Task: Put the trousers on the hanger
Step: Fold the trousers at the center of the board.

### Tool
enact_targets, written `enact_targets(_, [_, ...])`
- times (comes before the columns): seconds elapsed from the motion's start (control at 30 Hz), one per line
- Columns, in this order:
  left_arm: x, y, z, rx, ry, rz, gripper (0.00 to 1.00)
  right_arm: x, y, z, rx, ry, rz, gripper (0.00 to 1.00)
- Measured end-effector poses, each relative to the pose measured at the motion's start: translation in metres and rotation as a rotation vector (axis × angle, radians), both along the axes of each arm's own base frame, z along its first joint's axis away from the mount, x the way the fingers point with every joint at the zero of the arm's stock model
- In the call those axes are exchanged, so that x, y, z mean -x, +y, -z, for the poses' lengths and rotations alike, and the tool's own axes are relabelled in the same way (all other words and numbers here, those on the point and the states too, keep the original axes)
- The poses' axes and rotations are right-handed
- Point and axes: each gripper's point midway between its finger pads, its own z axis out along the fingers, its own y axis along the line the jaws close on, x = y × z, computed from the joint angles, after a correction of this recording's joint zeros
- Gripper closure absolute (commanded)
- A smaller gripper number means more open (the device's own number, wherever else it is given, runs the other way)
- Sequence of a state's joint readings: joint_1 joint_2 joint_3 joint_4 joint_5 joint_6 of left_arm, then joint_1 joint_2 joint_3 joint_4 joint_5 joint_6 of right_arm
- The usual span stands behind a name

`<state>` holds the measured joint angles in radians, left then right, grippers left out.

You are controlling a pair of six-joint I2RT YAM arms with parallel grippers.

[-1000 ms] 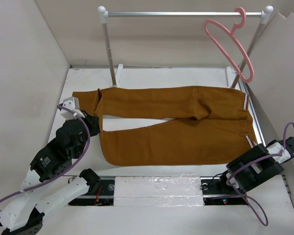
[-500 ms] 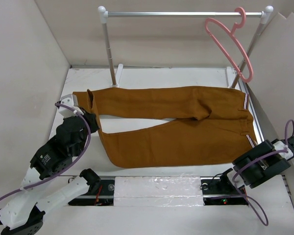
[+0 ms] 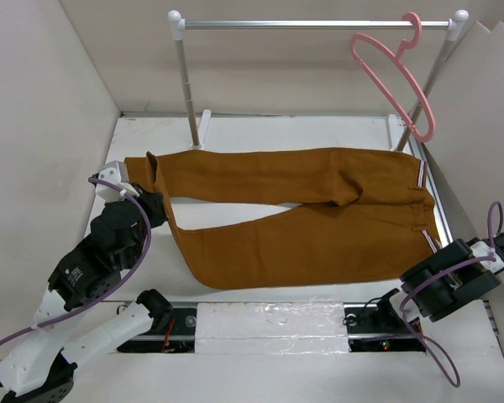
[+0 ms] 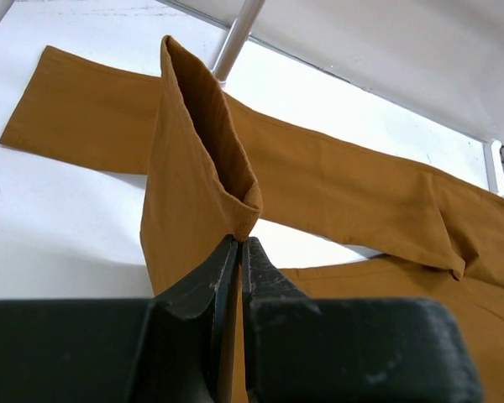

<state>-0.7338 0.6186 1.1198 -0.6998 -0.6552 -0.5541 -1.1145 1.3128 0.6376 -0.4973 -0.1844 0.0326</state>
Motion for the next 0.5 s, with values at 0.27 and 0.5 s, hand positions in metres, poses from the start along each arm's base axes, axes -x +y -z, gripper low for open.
enact_targets(0.27, [0.0, 0.002, -0.005, 0.015, -0.023, -0.009, 1.0, -0.008, -0.004, -0.017, 0.057, -0.059, -0.021, 0.56])
enact_targets(0.5, [-0.001, 0.002, -0.006, 0.015, -0.026, -0.009, 1.0, -0.01, -0.007, -0.009, 0.046, -0.056, -0.022, 0.53])
